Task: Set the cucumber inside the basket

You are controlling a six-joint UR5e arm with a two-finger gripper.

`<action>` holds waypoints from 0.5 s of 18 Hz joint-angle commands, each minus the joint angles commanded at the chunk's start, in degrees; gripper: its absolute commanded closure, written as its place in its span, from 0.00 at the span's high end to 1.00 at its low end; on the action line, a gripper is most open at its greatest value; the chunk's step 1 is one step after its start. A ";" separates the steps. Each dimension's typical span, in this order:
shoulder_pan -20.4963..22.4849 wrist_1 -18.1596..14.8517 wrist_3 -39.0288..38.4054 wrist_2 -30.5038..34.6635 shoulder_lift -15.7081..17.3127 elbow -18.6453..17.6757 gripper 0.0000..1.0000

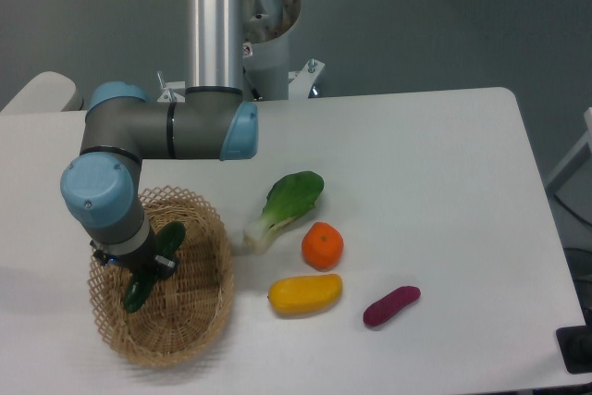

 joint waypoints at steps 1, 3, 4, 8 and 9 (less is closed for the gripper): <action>0.00 0.00 0.09 0.00 0.09 0.09 0.97; 0.00 -0.09 0.35 -0.09 0.35 0.79 1.00; 0.09 -0.09 0.44 -0.09 0.35 1.31 1.00; 1.84 -0.09 0.44 -0.09 0.26 4.74 1.00; 3.24 -0.35 0.53 -0.09 0.35 6.05 1.00</action>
